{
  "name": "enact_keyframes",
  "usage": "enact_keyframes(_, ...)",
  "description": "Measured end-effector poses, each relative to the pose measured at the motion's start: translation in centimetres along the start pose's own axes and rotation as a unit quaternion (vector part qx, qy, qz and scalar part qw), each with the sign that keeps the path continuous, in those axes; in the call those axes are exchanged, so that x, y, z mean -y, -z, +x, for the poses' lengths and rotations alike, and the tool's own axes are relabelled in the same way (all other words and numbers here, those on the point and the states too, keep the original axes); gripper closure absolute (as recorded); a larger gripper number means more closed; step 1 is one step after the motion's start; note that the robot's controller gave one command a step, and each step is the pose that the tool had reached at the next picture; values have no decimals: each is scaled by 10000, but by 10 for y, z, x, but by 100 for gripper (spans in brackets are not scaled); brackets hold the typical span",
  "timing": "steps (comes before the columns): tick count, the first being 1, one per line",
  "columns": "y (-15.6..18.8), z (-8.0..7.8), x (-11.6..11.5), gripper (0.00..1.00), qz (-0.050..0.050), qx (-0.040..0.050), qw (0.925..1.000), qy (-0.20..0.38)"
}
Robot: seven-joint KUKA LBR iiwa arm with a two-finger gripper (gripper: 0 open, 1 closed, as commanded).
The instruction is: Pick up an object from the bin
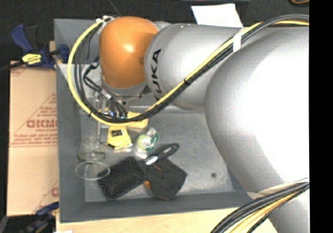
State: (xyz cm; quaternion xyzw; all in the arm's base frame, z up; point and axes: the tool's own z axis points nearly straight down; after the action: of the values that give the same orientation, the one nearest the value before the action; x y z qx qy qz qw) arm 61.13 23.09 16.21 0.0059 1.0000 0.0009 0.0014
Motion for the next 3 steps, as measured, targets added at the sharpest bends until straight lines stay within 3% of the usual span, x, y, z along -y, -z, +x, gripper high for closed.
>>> enact_keyframes(1,0,0,0,0,0,0,10000,-1)
enact_keyframes(2,-40,49,51,0,15,-20,9989,462)
enact_keyframes(3,-47,62,49,0,-12,40,9985,548)
